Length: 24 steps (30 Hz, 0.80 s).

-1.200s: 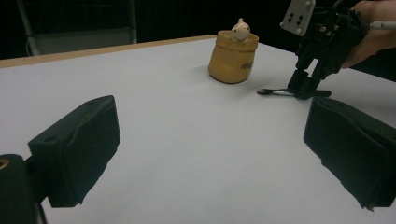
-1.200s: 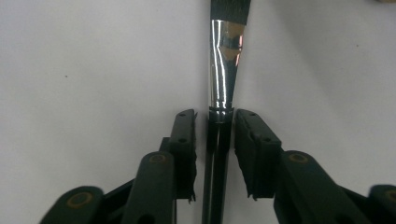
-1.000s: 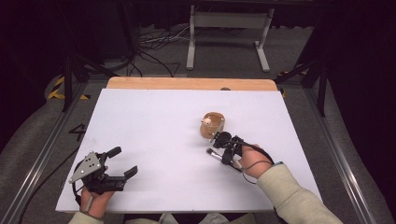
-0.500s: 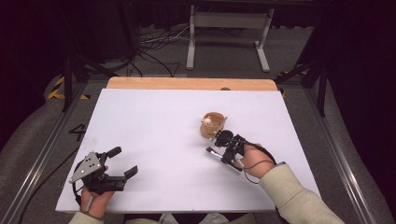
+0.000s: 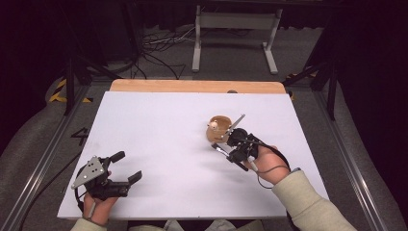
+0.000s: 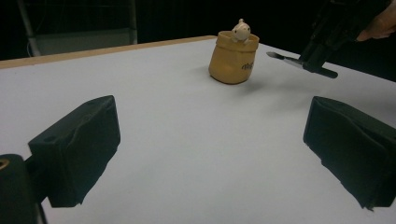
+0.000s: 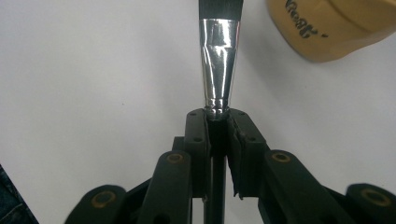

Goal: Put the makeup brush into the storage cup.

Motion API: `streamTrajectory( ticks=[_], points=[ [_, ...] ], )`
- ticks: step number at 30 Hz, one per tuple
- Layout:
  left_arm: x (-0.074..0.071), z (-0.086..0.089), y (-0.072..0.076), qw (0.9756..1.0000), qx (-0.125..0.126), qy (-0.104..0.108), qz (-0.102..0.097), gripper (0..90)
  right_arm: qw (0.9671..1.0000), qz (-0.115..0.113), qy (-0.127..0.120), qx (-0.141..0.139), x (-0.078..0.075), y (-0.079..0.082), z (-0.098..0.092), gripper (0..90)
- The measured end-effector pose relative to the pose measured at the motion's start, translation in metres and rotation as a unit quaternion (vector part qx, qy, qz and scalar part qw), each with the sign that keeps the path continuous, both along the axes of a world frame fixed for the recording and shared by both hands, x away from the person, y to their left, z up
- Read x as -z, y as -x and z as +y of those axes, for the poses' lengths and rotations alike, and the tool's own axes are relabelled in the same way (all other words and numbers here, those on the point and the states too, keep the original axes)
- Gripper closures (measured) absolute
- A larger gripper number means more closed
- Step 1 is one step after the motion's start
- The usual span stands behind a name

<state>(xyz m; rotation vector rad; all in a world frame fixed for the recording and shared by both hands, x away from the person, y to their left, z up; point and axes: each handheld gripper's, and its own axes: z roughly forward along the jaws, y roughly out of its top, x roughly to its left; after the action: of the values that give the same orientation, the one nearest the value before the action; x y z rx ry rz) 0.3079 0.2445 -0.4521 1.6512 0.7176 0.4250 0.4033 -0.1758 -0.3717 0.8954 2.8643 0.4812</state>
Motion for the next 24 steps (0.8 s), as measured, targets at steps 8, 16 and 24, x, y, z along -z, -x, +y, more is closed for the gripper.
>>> streamTrajectory(
  ticks=[8, 16, 24],
  points=[
    [0.0, 0.0, 0.0, 1.0, 0.0, 0.0, 0.0, 4.5, 0.9981, -0.033, -0.051, 0.008, -0.013, 0.004, -0.013, 79.1],
    [0.0, 0.0, 0.0, 1.0, 0.001, 0.0, 0.001, 4.5, 0.9923, -0.07, -0.101, 0.018, -0.023, 0.009, -0.025, 79.1],
    [0.0, 0.0, 0.0, 1.0, 0.001, 0.0, 0.002, 4.5, 0.9821, -0.104, -0.154, 0.028, -0.029, 0.013, -0.037, 79.1]
  ],
)
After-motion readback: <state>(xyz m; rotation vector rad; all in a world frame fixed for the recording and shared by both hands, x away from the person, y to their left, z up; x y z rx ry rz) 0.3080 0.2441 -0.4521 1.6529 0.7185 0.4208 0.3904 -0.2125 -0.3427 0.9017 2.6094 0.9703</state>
